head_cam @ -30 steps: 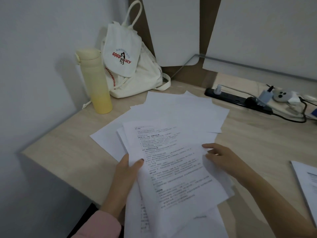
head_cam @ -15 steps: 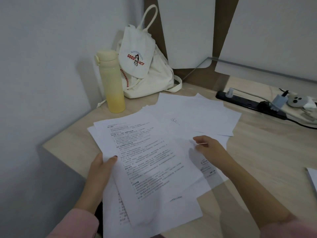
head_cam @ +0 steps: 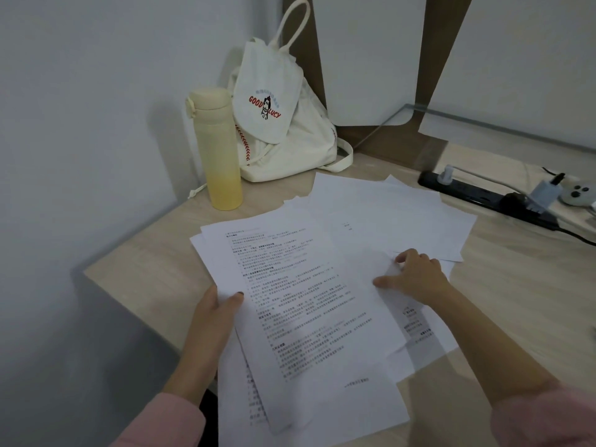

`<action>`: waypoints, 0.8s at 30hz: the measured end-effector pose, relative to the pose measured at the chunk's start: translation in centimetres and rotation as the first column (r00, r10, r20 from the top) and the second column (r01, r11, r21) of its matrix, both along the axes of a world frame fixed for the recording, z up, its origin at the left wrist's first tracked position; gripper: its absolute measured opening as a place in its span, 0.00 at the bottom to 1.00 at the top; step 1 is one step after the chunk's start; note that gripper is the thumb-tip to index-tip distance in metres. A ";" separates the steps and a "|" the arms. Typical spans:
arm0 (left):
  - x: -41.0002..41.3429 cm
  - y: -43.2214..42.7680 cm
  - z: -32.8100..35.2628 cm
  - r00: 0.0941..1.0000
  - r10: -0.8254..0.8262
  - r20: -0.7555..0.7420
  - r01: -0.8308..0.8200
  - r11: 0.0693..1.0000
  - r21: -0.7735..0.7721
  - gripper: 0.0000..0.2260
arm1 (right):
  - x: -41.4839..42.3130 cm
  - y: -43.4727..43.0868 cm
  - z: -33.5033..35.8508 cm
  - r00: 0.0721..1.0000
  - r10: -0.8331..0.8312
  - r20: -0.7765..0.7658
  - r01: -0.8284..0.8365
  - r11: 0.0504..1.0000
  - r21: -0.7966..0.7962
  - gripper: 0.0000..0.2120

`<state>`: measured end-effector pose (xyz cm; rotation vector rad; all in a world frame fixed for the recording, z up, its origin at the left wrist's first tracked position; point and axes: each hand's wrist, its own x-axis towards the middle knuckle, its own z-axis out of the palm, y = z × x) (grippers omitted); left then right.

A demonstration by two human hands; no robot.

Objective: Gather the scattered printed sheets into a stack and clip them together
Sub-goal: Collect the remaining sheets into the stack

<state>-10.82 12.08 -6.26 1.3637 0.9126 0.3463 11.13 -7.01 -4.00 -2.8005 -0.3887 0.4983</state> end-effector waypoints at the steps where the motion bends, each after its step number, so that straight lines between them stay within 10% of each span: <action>1: 0.1 0.0 -0.1 1.000 -0.002 0.002 0.002 1.000 -0.009 0.13 | 0.1 -0.2 0.0 1.000 -0.021 -0.001 0.021 1.000 -0.003 0.34; 11: 0.5 -1.2 -0.2 0.999 -0.005 0.033 0.008 0.997 -0.079 0.13 | -0.3 -2.2 -0.1 0.984 -0.108 0.140 0.068 0.962 0.265 0.07; 15: 1.2 -2.2 0.0 0.996 -0.001 0.093 0.014 0.991 -0.132 0.12 | -0.3 -4.7 3.0 0.912 -0.365 0.186 0.188 0.776 0.602 0.05; 20: 2.3 -4.0 -0.1 0.992 -0.005 0.125 0.025 0.988 -0.152 0.13 | -3.4 -7.2 8.1 0.847 -0.382 0.369 -0.072 0.606 0.792 0.05; 24: 2.3 -4.9 0.0 0.990 -0.004 0.139 0.025 0.988 -0.152 0.12 | -7.1 -7.7 8.3 0.847 -0.165 0.506 -0.271 0.685 0.676 0.09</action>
